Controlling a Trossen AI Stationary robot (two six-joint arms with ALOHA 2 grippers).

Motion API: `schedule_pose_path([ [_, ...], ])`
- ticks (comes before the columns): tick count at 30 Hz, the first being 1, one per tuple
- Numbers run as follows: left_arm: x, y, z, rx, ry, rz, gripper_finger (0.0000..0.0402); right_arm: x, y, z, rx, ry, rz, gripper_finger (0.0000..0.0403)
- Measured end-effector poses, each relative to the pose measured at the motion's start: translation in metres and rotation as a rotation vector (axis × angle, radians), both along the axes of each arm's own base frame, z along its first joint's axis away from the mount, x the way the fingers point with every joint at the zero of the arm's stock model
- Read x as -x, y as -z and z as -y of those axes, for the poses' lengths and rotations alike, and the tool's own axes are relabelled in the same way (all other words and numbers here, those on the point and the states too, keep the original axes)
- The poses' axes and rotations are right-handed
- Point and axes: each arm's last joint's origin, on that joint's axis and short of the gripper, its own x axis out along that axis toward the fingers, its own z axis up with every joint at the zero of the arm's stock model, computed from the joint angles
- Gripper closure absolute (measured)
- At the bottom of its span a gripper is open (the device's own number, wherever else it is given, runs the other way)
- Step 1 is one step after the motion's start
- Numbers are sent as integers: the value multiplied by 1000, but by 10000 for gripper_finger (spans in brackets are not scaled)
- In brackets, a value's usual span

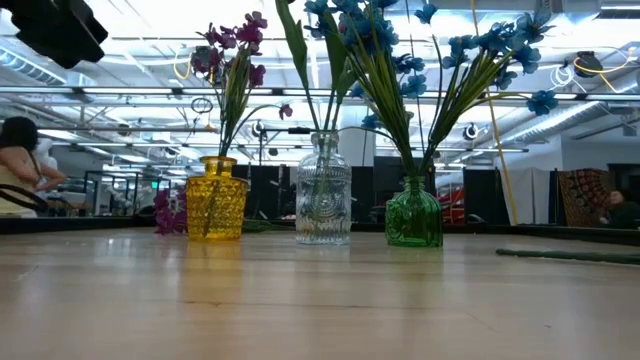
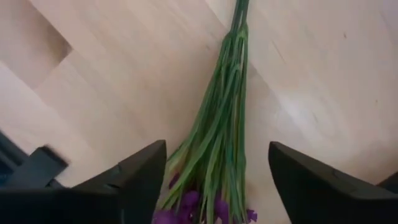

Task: Sort flowers into vase by color
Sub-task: Put the bottom purple flowers into the yellow vase

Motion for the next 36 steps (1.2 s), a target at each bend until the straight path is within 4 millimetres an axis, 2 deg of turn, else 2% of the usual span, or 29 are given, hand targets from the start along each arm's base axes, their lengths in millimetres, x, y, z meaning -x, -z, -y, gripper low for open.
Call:
schedule_pose_path([
  [6, -6, 9, 10, -19, 22, -7, 180, -2, 20, -5, -15, 1, -31, 109],
  [10, -8, 7, 21, -6, 76, 55, 180, -1, 33, -6, -5, -7, -63, 115],
  [15, -10, -1, 33, 2, 153, 154, 180, 0, 36, -5, 12, -11, -75, 134],
  [30, -16, -15, 44, -20, 241, 339, 180, -1, 45, -8, 16, -22, -106, 267],
  [36, -28, -14, 48, -57, 237, 394, 180, -2, 45, -9, 3, -55, -102, 343],
])
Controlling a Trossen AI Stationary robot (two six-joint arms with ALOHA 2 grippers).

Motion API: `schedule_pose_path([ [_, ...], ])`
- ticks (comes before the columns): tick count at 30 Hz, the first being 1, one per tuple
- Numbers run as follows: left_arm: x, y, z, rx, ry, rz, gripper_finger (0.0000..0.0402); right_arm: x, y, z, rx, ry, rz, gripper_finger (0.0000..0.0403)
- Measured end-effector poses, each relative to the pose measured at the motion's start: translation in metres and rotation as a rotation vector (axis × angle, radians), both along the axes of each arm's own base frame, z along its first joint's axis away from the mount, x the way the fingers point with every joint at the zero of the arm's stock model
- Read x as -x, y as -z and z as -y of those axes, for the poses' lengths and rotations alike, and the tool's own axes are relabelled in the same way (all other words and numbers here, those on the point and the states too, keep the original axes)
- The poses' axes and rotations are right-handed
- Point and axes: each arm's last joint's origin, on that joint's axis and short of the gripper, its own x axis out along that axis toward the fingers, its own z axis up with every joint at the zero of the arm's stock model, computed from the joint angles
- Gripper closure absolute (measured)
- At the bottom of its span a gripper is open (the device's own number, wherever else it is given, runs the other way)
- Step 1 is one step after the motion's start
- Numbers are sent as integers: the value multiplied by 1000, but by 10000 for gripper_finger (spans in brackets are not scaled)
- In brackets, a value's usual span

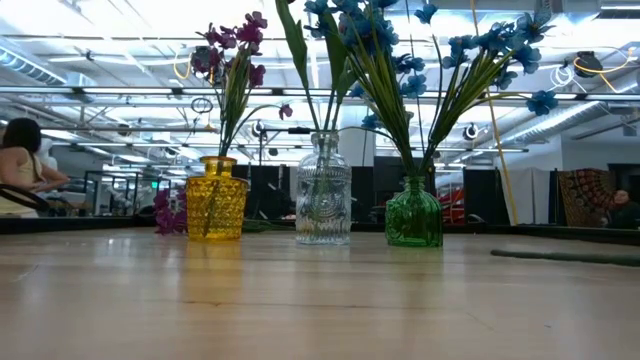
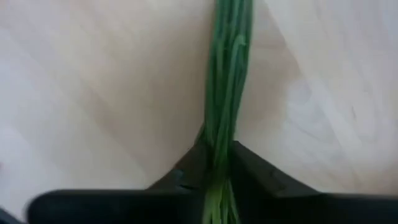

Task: Sort flowers into vase by color
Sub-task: Put the bottom purple flowers into the yellow vase

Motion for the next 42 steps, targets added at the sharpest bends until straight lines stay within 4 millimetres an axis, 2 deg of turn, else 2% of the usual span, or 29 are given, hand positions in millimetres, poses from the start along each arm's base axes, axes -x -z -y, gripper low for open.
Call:
schedule_pose_path([
  [4, -15, -4, 3, -4, -41, 1, 180, -1, -3, -2, -35, -33, 22, 392],
  [7, -30, -12, 10, -18, -63, -5, 180, -1, -12, -1, -52, -59, 32, 394],
  [16, -83, -31, 42, -136, -95, -133, 180, -28, -69, -13, -186, -187, 114, 399],
  [21, -112, -27, 59, -198, -83, -207, 179, -47, -103, -12, -232, -239, 177, 399],
  [24, -126, -19, 64, -254, -67, -215, 163, -57, -115, -6, -238, -255, 197, 399],
  [30, -146, -6, 57, -261, -109, -215, 84, -69, -120, 5, -227, -317, 213, 399],
  [33, -157, 4, 49, -277, -144, -233, 58, -73, -120, 8, -235, -342, 212, 399],
  [38, -170, 18, 36, -303, -188, -273, 55, -76, -120, 11, -241, -368, 210, 399],
  [42, -177, 29, 29, -306, -183, -314, 76, -77, -120, 12, -241, -379, 212, 399],
])
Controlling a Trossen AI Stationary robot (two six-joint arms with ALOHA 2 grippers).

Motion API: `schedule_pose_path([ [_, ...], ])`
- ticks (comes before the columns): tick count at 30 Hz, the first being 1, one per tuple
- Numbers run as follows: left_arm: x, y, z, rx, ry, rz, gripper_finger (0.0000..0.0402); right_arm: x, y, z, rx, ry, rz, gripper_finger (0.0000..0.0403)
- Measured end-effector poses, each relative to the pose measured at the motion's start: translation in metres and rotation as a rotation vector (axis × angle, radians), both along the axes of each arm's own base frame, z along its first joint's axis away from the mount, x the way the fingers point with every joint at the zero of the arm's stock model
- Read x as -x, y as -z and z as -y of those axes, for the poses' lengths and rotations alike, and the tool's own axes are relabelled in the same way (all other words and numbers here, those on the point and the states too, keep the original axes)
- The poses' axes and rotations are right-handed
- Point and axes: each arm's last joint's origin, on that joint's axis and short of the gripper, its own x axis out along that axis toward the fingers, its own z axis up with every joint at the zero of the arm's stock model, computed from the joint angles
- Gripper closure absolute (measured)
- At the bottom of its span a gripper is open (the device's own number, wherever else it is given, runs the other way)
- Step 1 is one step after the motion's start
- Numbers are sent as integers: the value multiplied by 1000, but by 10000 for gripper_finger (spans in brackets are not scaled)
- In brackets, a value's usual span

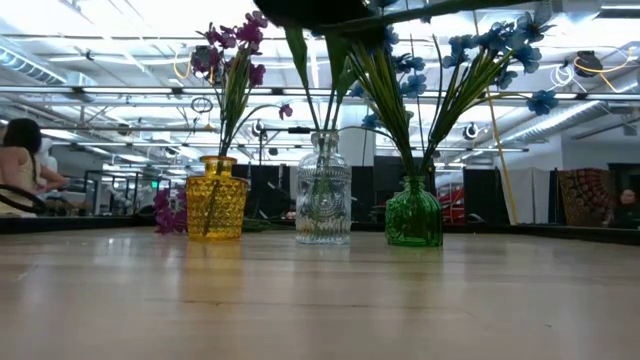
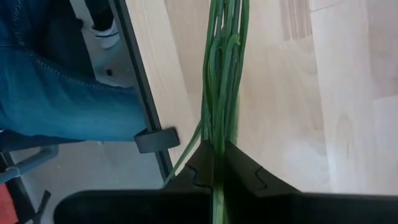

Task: Sort flowers into vase by color
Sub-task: Put the bottom purple flowers into the yellow vase

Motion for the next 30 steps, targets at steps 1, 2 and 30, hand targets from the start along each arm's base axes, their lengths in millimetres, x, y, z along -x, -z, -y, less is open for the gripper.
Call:
schedule_pose_path([
  [1, -1, 3, -1, 3, 6, -13, 82, 0, 0, 0, 0, 0, 0, 399],
  [2, -2, 4, -1, 4, 9, -18, 89, 0, 0, 0, 1, -1, 0, 399],
  [30, 0, 8, -8, -33, 1, -77, 383, -1, 0, 1, 9, 5, 7, 377],
])
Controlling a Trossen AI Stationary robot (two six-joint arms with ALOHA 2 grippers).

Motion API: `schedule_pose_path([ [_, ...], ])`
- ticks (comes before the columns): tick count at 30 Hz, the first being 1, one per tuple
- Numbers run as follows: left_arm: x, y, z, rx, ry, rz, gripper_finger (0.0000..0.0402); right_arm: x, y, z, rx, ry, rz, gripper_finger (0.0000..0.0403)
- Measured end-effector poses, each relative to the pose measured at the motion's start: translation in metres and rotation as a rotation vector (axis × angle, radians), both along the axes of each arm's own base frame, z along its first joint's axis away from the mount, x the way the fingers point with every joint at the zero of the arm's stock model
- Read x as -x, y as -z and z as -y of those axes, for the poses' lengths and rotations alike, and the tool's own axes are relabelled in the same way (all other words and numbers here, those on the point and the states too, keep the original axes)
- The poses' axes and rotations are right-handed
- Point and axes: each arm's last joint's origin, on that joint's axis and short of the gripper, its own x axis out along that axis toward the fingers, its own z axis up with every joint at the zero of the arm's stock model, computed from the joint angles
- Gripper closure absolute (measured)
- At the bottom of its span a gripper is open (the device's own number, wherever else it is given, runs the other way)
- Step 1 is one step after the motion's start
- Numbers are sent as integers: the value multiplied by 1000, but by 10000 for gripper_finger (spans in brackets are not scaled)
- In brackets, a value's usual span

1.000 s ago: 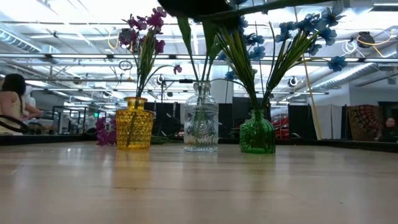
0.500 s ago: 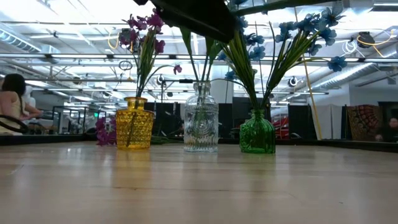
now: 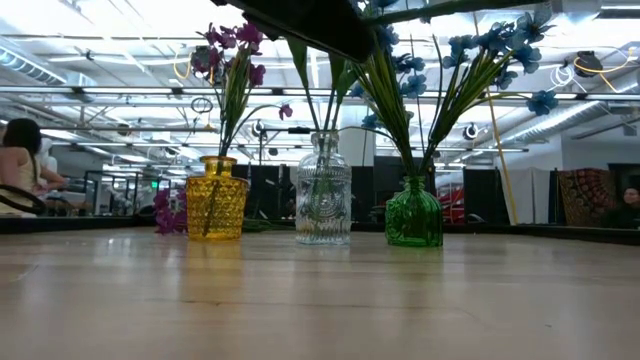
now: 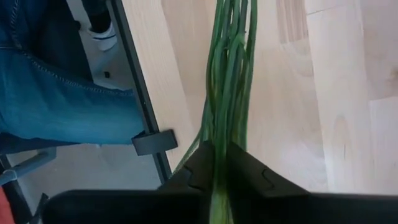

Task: Sort flowers into vase by color
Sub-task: Put the bottom purple flowers into the yellow vase

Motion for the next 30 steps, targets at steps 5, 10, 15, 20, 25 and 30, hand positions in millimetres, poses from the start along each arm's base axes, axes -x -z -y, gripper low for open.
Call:
schedule_pose_path([
  [5, 12, -8, 3, 7, 1, -29, 392, -1, 0, 1, 36, -16, 39, 320],
  [10, 38, -23, 9, -11, 29, -105, 392, 0, -5, 2, 33, -76, 70, 273],
  [15, 69, -41, 16, 3, 81, -186, 392, 3, -31, 7, 35, -153, 208, 251],
  [20, 98, -61, 27, 17, 158, -183, 392, 16, -70, 19, 192, -249, 465, 248],
  [25, 125, -99, 37, 104, 175, -2, 392, 41, -93, 33, 391, -263, 654, 248],
  [30, 149, -128, 40, -5, 160, 216, 392, 50, -104, 40, 517, -192, 808, 248],
])
